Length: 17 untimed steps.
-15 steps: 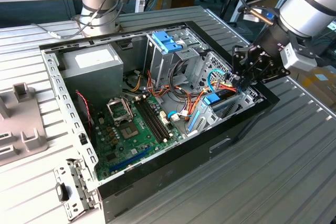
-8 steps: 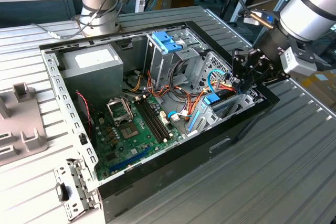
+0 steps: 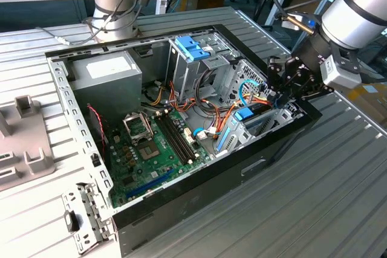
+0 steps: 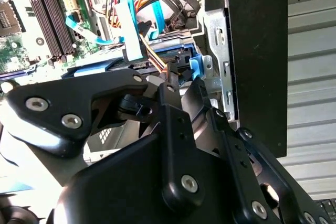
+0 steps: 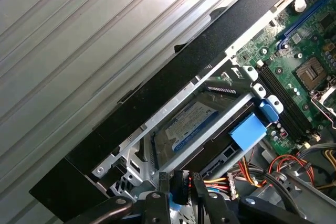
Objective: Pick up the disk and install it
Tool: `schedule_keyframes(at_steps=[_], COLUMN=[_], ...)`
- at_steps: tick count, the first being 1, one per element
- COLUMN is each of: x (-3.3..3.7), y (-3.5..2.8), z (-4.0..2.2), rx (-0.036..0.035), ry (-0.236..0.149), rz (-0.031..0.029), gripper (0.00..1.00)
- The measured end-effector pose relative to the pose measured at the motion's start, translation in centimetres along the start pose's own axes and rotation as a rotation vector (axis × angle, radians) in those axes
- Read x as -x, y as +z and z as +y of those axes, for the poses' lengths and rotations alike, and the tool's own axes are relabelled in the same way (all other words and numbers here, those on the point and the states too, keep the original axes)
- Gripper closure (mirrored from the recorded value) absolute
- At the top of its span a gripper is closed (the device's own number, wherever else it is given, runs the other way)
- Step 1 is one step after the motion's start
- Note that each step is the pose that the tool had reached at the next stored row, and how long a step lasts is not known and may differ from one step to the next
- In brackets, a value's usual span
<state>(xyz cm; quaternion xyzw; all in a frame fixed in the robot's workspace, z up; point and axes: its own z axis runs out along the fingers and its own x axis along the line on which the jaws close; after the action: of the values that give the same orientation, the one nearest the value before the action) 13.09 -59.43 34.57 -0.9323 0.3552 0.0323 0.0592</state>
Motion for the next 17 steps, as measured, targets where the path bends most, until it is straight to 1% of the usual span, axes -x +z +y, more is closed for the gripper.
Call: schedule_keyframes(at_steps=[2,3,4,5,12,13,14,17], x=[0.0,0.0,0.0,0.0,0.0,0.0,0.0,0.0], y=[0.0,0.01,0.01,0.0,0.0,0.0,0.0,0.0], z=[0.0,0.01,0.01,0.0,0.0,0.0,0.0,0.0], rx=[-0.0003,-0.0024,-0.0056,-0.0059,-0.007,-0.0071,-0.0074,-0.008], ry=[0.0,0.0,-0.001,-0.001,-0.001,-0.001,-0.001,-0.001], rz=[0.0004,0.0023,0.006,0.0067,0.0081,0.0083,0.0086,0.0091], gripper=[0.7,0.7,0.7,0.7,0.71,0.78,0.8,0.8])
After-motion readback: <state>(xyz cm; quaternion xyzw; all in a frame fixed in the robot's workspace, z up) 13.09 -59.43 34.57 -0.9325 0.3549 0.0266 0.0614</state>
